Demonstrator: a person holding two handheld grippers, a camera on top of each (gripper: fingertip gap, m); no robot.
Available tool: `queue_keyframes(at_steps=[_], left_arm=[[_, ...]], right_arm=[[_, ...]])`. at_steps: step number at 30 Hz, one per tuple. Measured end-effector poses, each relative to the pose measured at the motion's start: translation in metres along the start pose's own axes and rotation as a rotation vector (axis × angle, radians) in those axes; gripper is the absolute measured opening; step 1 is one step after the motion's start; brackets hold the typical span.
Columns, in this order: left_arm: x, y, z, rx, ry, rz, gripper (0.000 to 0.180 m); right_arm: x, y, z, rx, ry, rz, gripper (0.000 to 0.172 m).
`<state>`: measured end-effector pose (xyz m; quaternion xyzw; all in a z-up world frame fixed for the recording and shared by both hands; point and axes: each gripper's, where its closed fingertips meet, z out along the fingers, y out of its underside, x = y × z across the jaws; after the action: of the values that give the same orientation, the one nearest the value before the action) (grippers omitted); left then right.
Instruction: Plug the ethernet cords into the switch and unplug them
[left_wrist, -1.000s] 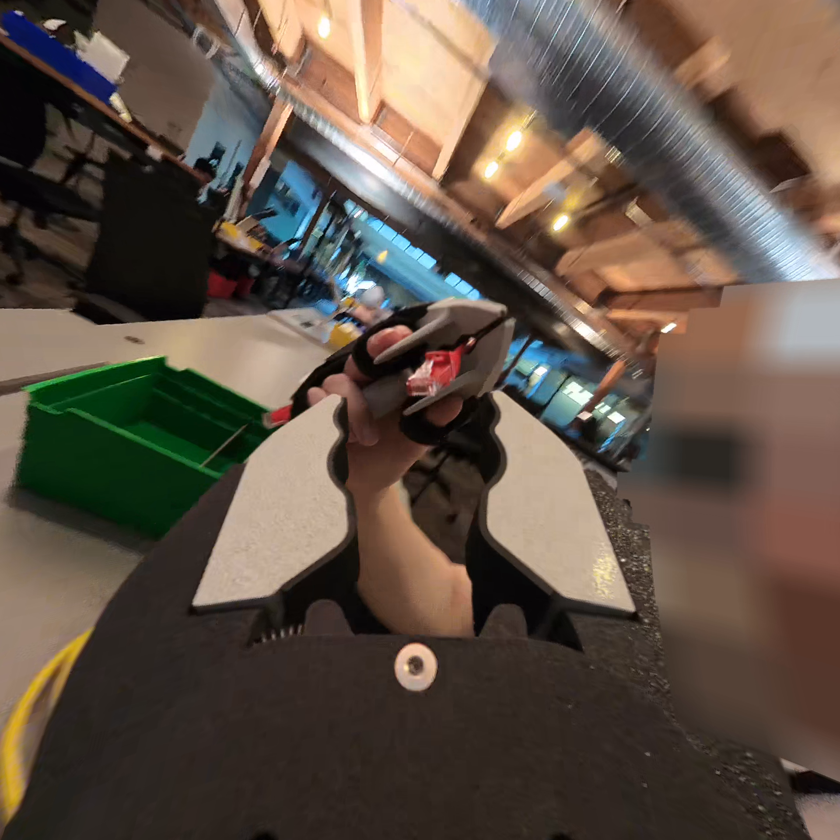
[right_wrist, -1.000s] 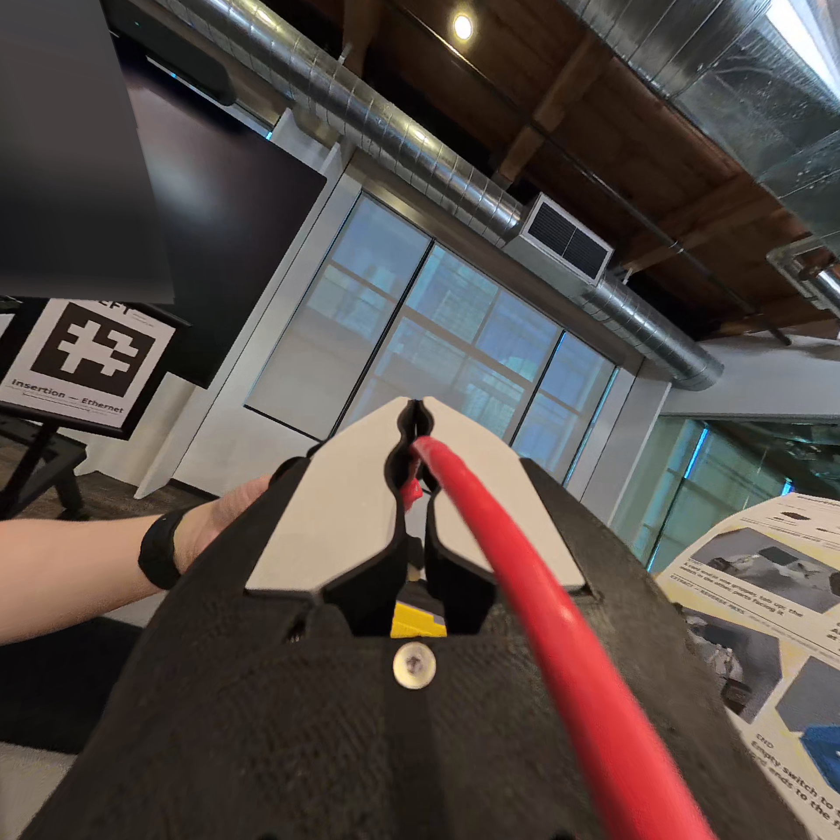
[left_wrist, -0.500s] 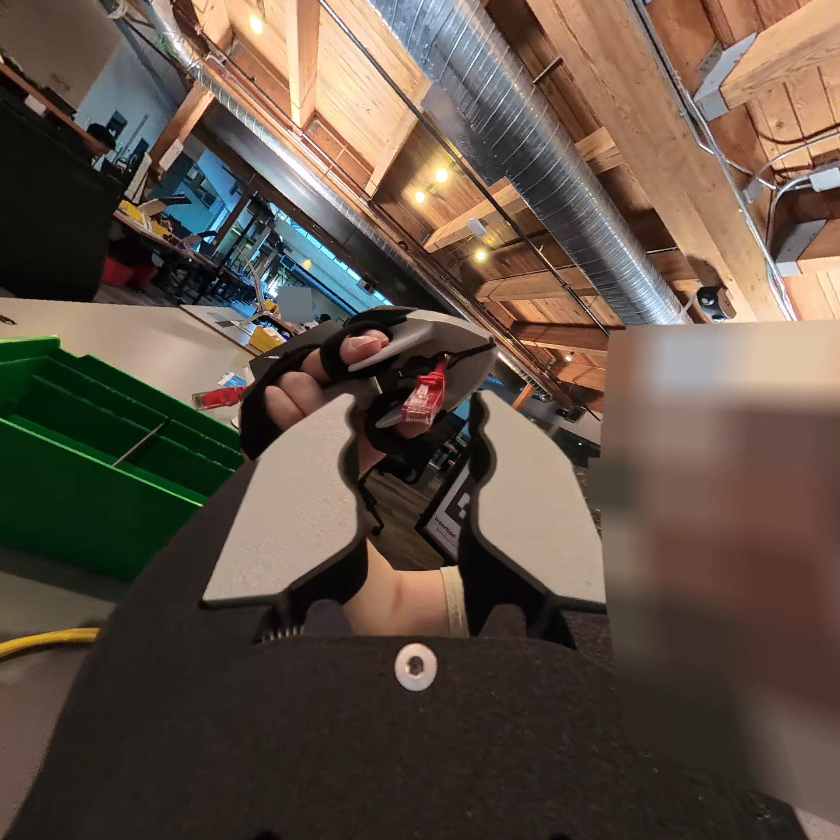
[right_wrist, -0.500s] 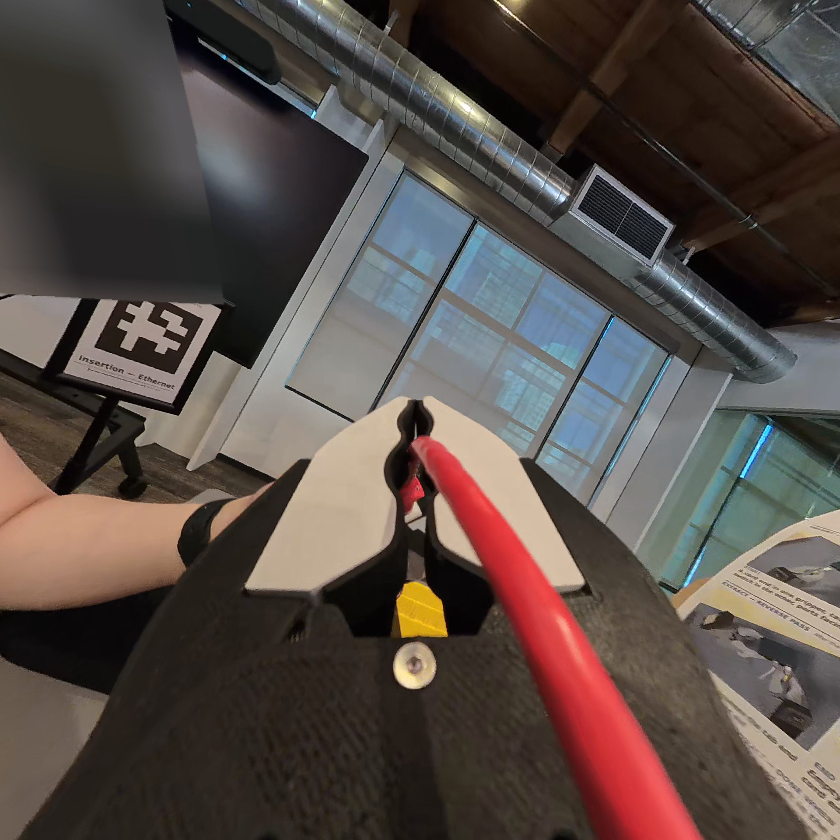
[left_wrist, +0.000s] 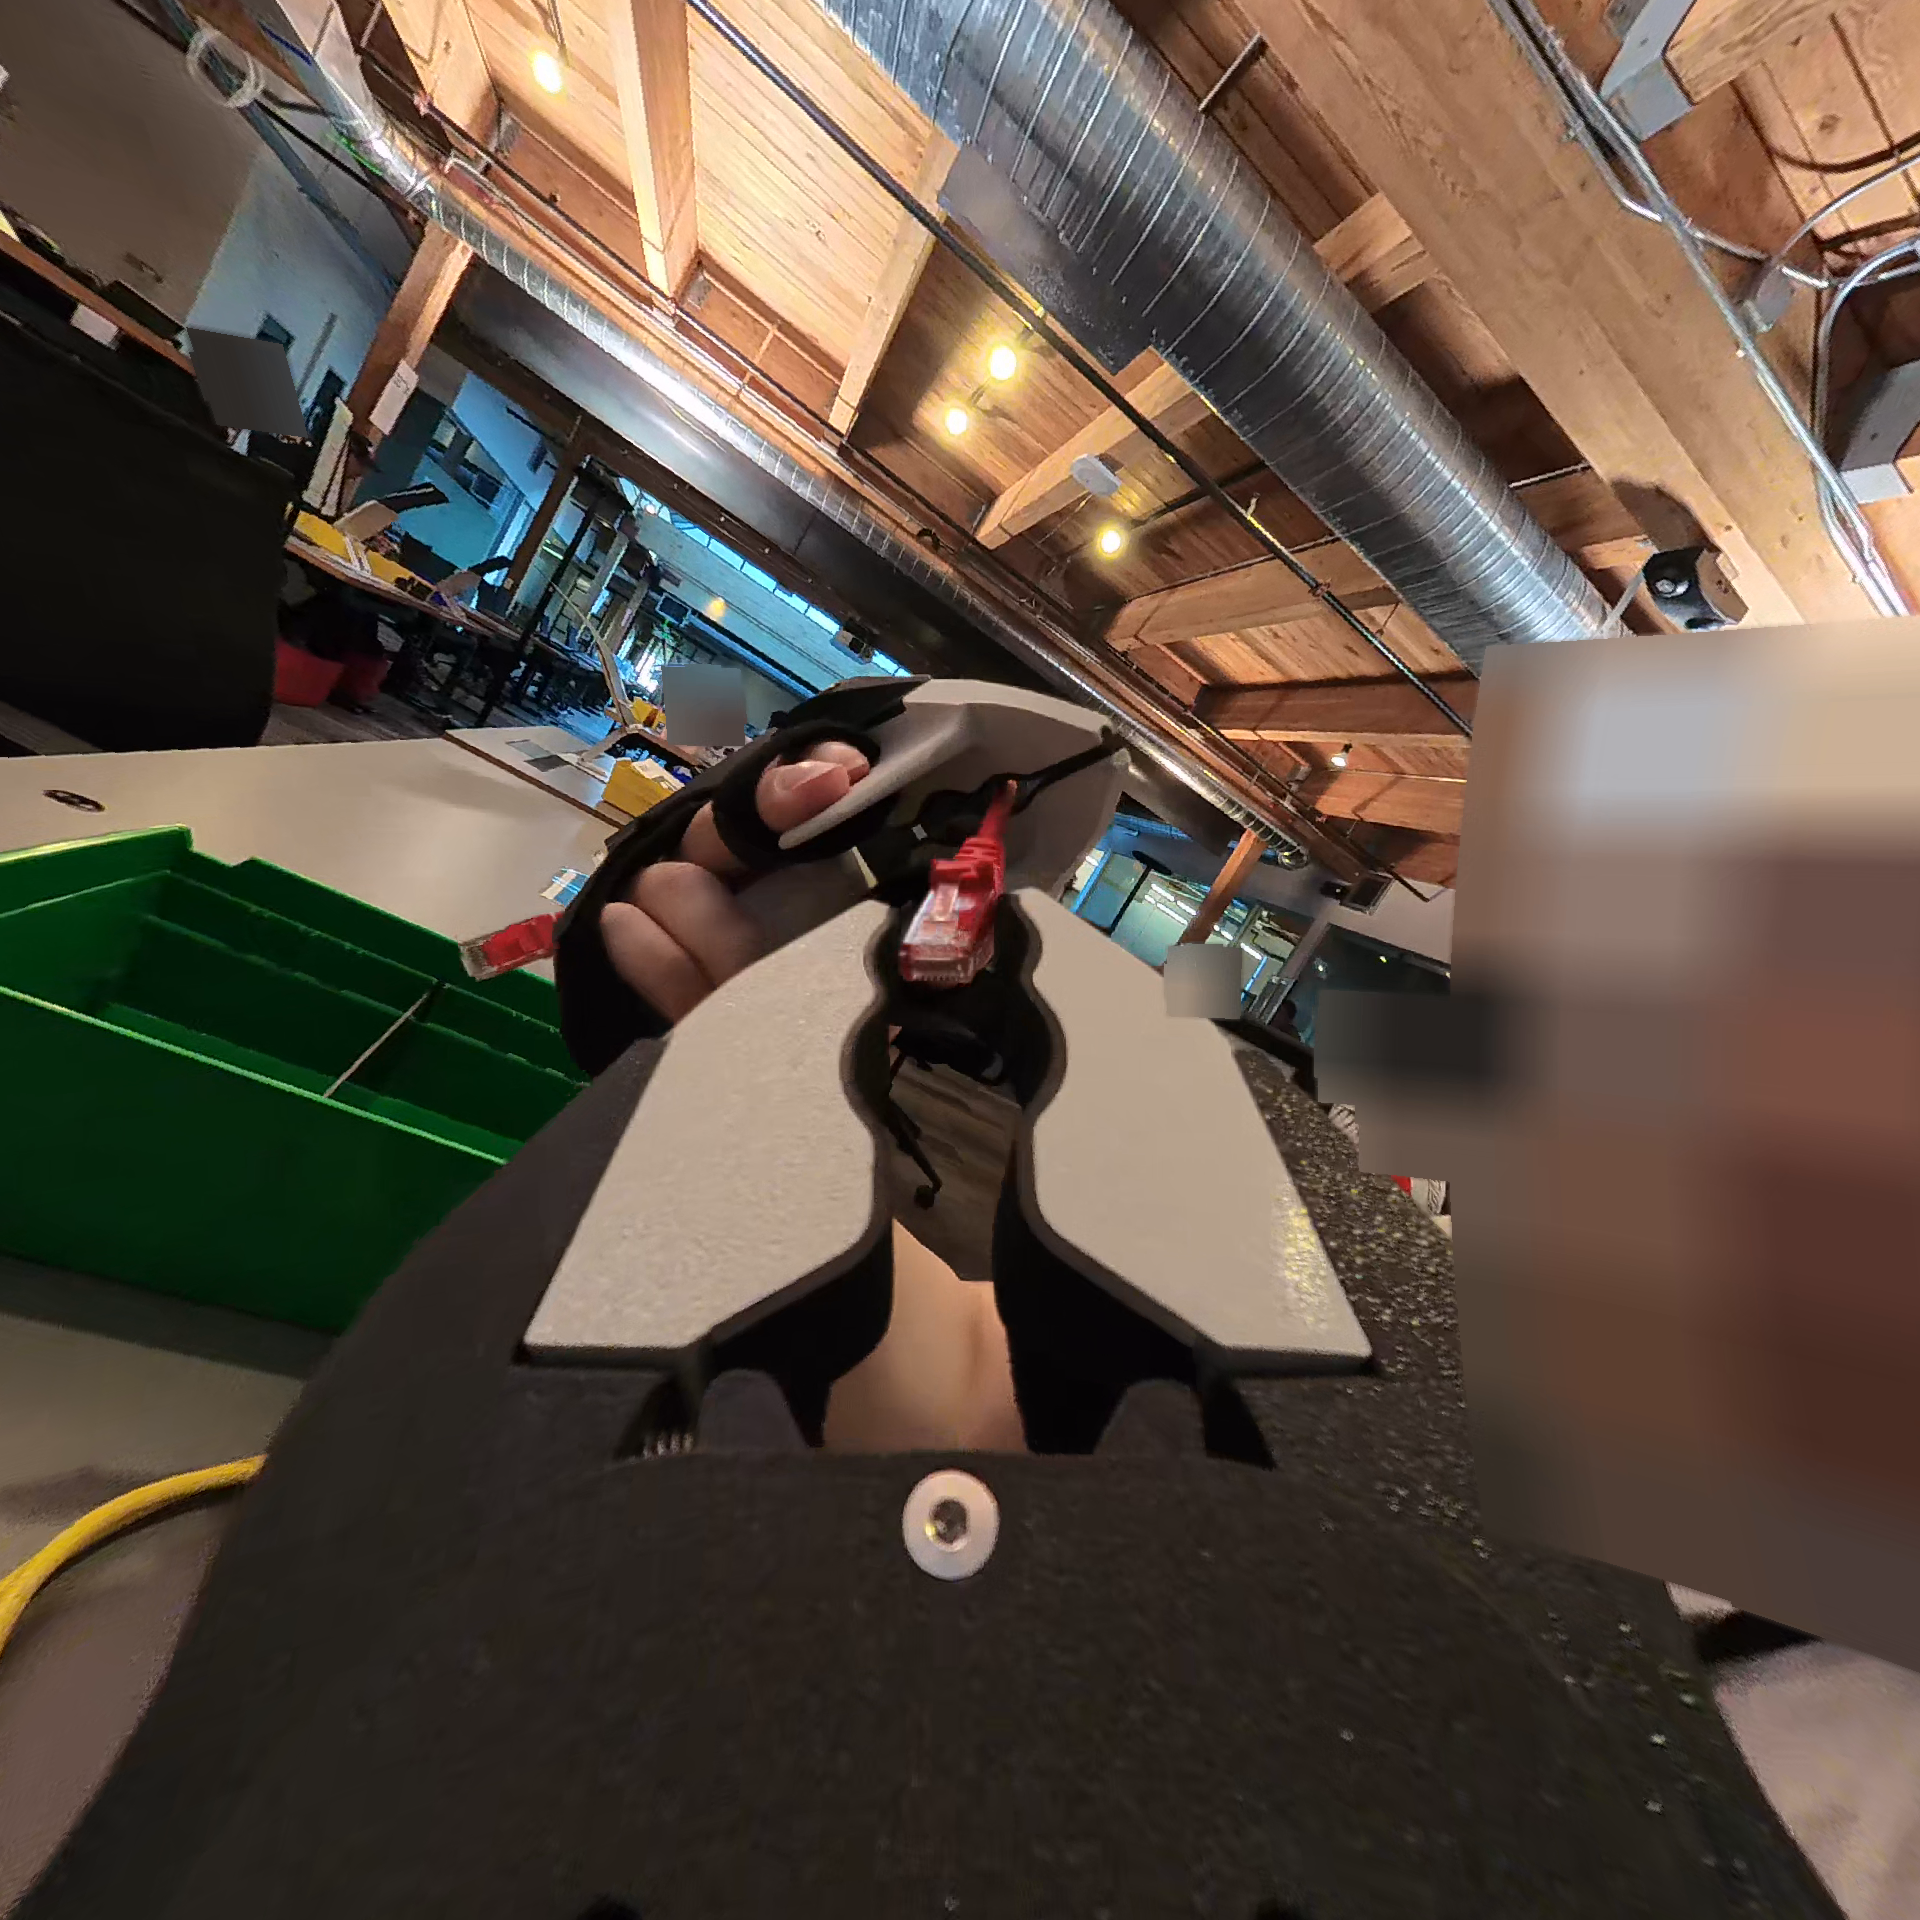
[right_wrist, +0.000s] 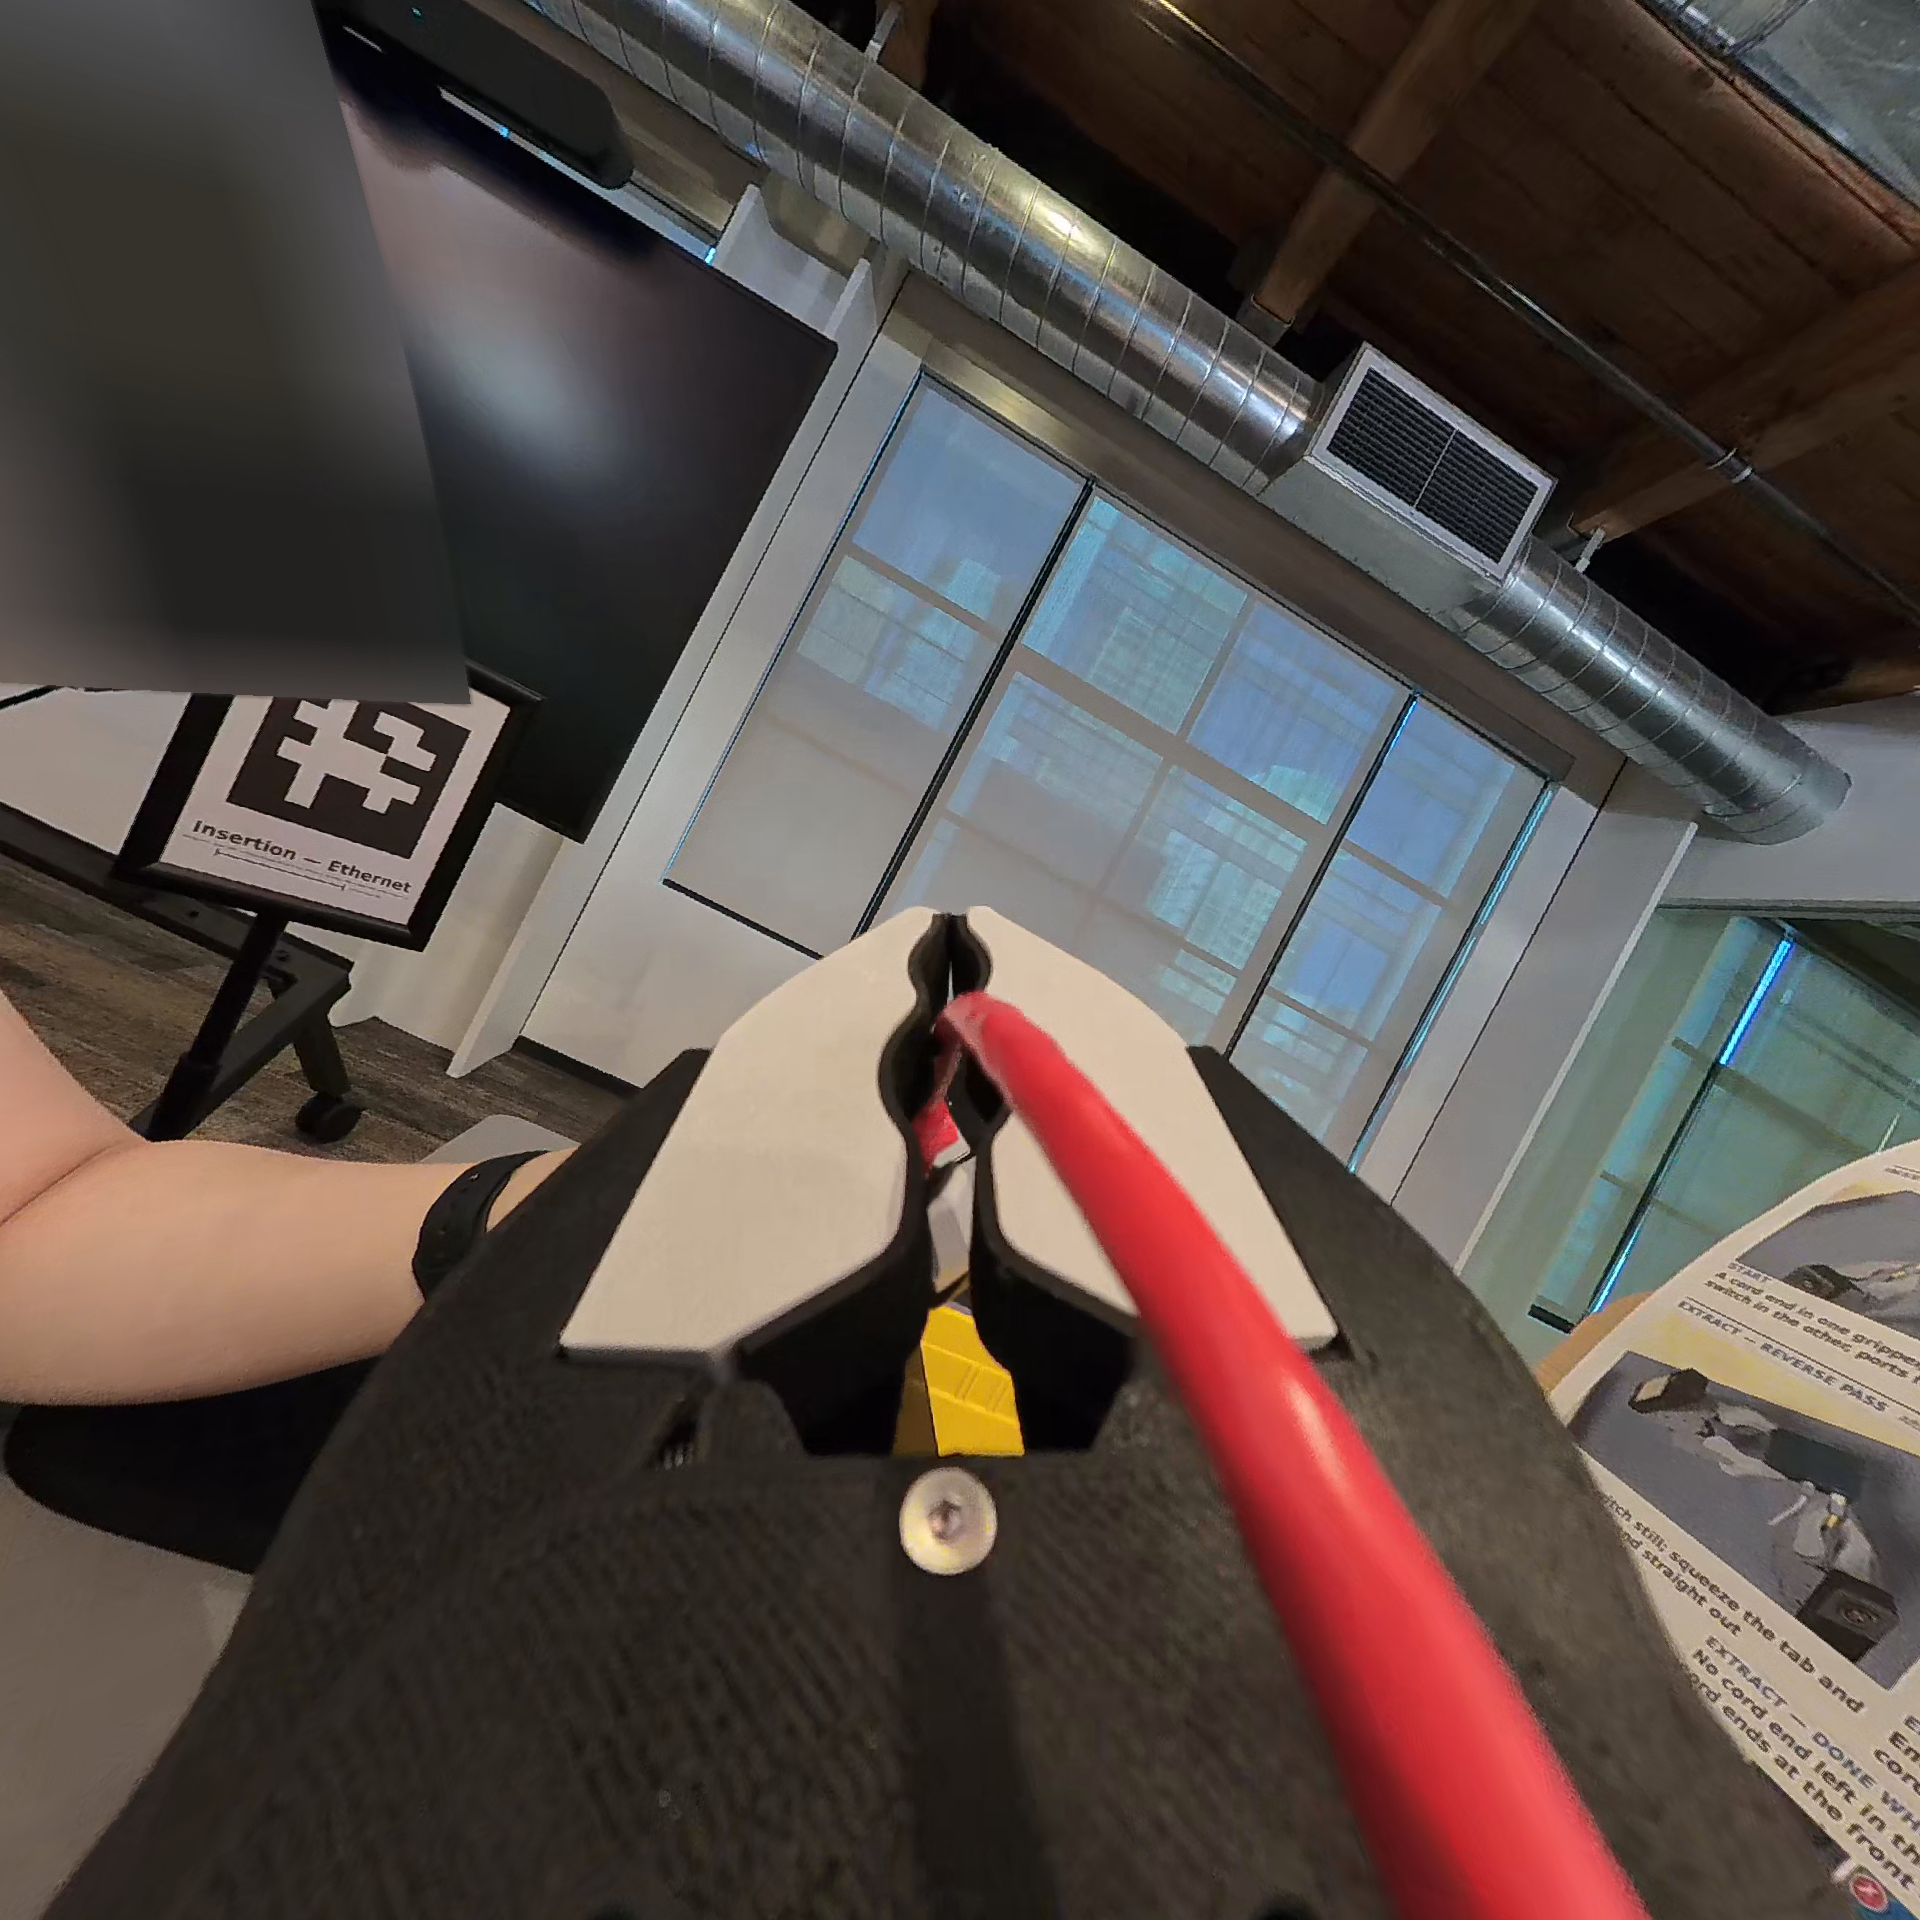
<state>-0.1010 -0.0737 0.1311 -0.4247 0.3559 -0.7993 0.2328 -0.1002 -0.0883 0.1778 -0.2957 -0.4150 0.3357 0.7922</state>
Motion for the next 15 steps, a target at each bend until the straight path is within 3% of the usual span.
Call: queue_keyframes(at_steps=[1,5,11,15], left_arm=[[0.000,0.000,-0.001,-0.006,-0.003,0.004,0.016],[0.001,-0.004,-0.007,-0.028,-0.080,0.115,0.015],[-0.001,-0.007,-0.017,-0.125,-0.286,0.398,0.015],[0.000,-0.009,-0.023,-0.162,-0.359,0.503,0.015]], right_arm=[[0.000,0.001,0.000,-0.010,0.001,0.003,0.000],[0.007,0.011,0.004,-0.084,0.011,0.090,0.000],[0.009,0.040,0.010,-0.285,0.017,0.244,0.019],[0.002,0.053,0.013,-0.388,-0.013,0.338,0.020]])
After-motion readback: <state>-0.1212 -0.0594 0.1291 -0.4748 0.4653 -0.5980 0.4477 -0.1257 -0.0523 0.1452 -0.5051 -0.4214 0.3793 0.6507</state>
